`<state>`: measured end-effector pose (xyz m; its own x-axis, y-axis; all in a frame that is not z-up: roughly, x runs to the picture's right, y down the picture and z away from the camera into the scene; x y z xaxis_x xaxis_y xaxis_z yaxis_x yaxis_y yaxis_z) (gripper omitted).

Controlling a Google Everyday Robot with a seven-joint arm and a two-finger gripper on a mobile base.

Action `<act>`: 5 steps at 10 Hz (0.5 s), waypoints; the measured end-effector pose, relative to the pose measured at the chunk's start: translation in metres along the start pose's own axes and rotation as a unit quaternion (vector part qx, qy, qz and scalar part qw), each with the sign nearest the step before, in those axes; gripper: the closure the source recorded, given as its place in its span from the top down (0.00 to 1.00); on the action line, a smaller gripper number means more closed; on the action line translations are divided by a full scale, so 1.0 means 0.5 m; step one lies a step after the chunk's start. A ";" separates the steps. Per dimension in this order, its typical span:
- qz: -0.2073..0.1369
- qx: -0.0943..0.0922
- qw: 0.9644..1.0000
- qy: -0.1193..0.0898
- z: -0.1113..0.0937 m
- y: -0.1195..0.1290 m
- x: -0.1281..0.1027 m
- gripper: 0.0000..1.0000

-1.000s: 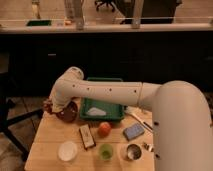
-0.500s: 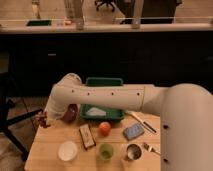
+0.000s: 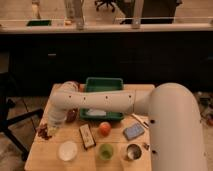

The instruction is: Place grapes in table surface

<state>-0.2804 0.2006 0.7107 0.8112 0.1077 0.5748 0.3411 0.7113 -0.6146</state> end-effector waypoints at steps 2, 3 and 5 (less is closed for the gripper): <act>0.001 0.001 1.000 0.000 -0.002 -0.002 0.003 0.15; 0.001 0.001 1.000 0.000 -0.001 -0.001 0.002 0.26; 0.001 0.001 1.000 0.000 -0.001 -0.001 0.002 0.46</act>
<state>-0.2798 0.2001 0.7114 0.8119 0.1087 0.5736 0.3391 0.7120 -0.6149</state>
